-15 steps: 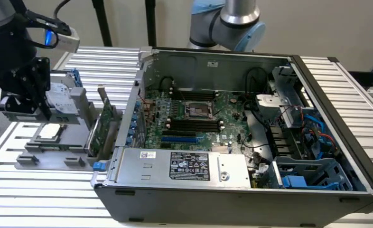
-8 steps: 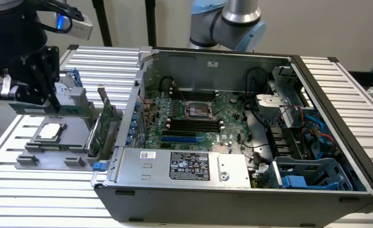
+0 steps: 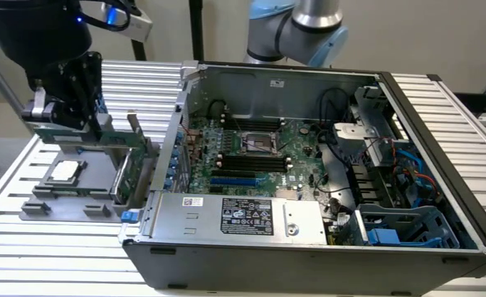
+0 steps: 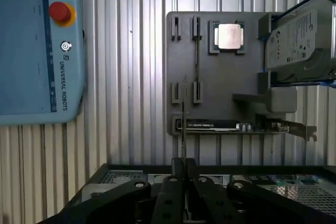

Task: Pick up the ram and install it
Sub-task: 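Pick up the ram and move it above insertion slot, then insert the ram into the slot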

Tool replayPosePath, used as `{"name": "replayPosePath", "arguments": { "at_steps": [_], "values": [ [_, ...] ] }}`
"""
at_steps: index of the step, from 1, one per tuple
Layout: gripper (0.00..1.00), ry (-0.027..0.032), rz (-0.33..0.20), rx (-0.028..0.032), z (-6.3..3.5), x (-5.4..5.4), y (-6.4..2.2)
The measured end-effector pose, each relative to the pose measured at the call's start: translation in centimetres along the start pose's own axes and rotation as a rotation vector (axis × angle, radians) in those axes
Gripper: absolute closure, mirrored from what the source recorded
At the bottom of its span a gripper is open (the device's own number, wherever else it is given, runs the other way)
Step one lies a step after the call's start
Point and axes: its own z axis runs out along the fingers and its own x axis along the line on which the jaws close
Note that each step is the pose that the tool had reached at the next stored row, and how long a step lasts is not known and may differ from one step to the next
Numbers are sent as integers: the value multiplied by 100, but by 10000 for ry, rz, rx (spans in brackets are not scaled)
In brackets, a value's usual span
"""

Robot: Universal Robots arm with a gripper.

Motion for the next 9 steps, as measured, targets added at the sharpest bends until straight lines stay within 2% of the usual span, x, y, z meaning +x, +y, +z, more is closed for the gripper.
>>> {"name": "replayPosePath", "arguments": {
  "at_steps": [9],
  "values": [
    [100, 1, 0, -1, -65, -2, -410]
  ]
}}
